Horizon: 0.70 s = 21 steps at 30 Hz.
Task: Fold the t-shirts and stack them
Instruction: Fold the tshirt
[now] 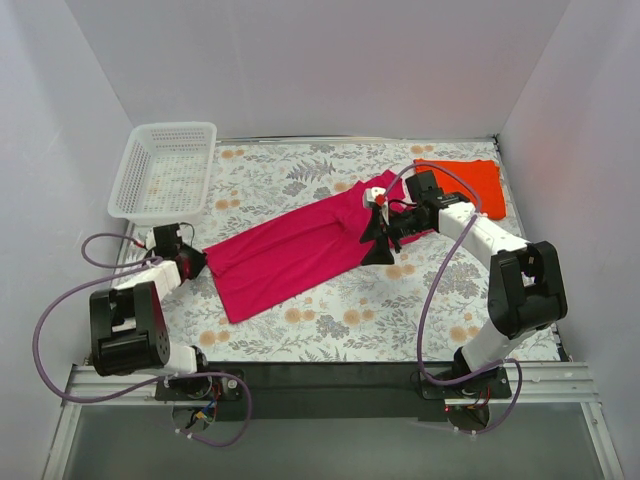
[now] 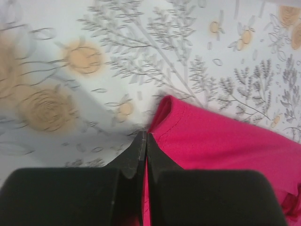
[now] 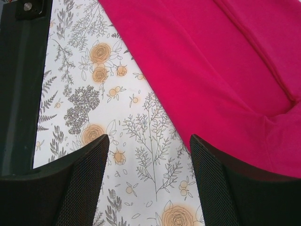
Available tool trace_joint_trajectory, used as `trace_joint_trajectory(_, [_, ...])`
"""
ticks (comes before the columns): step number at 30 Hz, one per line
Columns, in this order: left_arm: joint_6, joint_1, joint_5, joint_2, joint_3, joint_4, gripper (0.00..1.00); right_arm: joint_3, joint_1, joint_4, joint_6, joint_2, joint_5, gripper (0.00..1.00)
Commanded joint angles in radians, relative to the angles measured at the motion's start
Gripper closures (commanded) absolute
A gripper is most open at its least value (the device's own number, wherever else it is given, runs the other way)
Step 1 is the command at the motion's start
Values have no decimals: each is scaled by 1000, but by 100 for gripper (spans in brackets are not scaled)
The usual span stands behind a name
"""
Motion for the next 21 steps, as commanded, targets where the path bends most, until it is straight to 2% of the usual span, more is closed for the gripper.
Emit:
trace_joint_trajectory(1, [-3,68,-31,-106,-48,-136,100,-8,27,-15,-48,-36,-11,36])
trace_joint_trajectory(5, [-19,163,-6,-186,-67,-194,100,-10,108,-33,-99,-39,33,36])
trace_joint_trajectory(10, [-86,285,-13,-240,-64,-370,100,-4,342,-32,-180,-36,171,36])
trace_joint_trajectory(15, [-134,305,12,-308,-50,-451,100,44,617,13,-206,21,330,35])
trace_joint_trajectory(17, [-120,314,18,-337,-28,-489,100,51,679,68,-189,49,403,35])
trace_joint_trajectory(18, [-111,314,17,-354,-10,-501,95,51,706,144,-156,59,433,34])
trace_joint_trajectory(20, [-62,316,18,-406,48,-541,69,61,765,197,-139,98,501,34])
trace_joint_trajectory(21, [-51,314,52,-420,68,-555,48,64,777,224,-119,111,515,34])
